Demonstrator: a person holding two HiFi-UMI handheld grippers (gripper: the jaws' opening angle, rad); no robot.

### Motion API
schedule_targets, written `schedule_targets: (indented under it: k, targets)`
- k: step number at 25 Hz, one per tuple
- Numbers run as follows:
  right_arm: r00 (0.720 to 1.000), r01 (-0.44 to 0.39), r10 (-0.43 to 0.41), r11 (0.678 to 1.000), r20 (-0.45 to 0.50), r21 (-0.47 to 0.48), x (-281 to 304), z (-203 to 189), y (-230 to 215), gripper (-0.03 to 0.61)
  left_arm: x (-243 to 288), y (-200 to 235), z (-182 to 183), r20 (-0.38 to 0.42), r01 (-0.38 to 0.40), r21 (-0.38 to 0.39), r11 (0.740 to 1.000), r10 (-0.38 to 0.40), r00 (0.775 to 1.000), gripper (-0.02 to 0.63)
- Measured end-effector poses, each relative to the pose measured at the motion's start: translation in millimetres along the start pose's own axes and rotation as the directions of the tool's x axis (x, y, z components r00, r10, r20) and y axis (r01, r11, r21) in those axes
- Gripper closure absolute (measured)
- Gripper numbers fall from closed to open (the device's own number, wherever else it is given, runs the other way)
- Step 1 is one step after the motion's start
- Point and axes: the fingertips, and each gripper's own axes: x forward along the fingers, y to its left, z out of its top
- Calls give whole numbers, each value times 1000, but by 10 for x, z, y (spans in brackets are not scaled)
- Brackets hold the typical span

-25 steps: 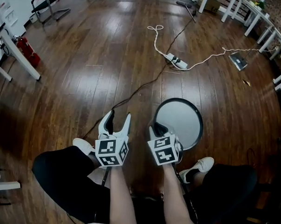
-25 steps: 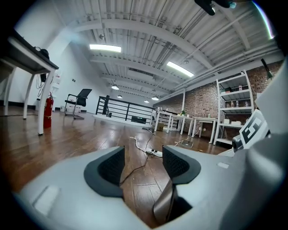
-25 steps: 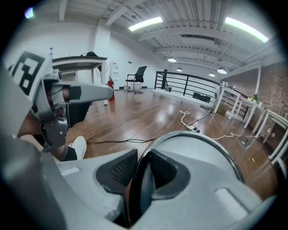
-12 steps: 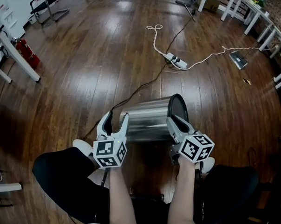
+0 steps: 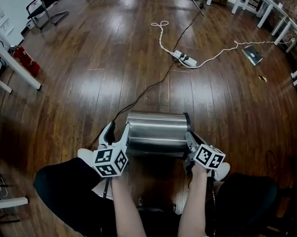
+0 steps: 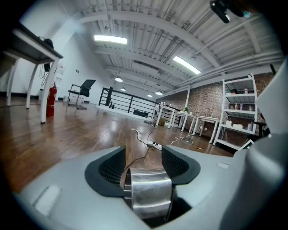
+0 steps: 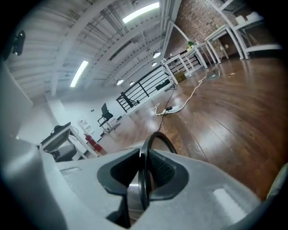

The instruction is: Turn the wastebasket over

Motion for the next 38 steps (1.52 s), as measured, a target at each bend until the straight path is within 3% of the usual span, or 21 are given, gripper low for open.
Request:
schedule_targets:
  k: [5,10,14,16,18,22,24,27,29,31,34,36,38]
  targets:
    - [999,32,-34,995,-22,-92,22,64,3,517,-4,328,-374,-104,-33,-121,992,20,994,342]
    - [991,100,-116,967,-59,-234,-41,115,-31,434,79,286,-788,-183,15,-245,969,-61,981,350]
    - [984,75,-118,957,-136,-281,-64,75,36,433,102,301,-1052,-219,5,-308,951,-76,973,354]
    - [975,62,-120,955,-187,-289,-64,9,50,436,120,279,-1086,-202,31,-357,933,-109,973,377]
    - [970,56,-115,962,-212,-266,-60,-46,39,511,144,212,-1076,-176,80,-397,914,-162,971,466]
    - [977,57,-98,976,-189,-212,-33,-29,8,522,146,153,-1060,-207,110,-367,924,-196,958,486]
    - [981,80,-111,978,-156,-192,-34,28,-53,523,124,47,-933,-187,150,-348,925,-225,956,504]
    - [984,94,-109,990,-139,-106,-74,32,-183,520,119,-218,-530,-160,223,-237,945,-265,951,532]
    - [986,85,-87,996,-140,-15,-54,-75,-227,518,104,-398,-241,-194,230,-78,970,-241,951,531]
    - [986,77,-67,995,-153,60,18,-272,-249,517,78,-585,-32,-230,238,102,966,-210,950,531]
    - [987,70,-44,984,-155,165,195,-626,-325,514,84,-873,82,-276,281,330,901,-193,942,534]
    - [992,95,-74,973,-106,210,292,-744,-458,514,129,-1071,22,-303,303,415,858,-183,935,538]
    - [987,150,-136,970,-86,193,312,-801,-619,516,173,-1320,-85,-331,317,461,828,-171,928,545]
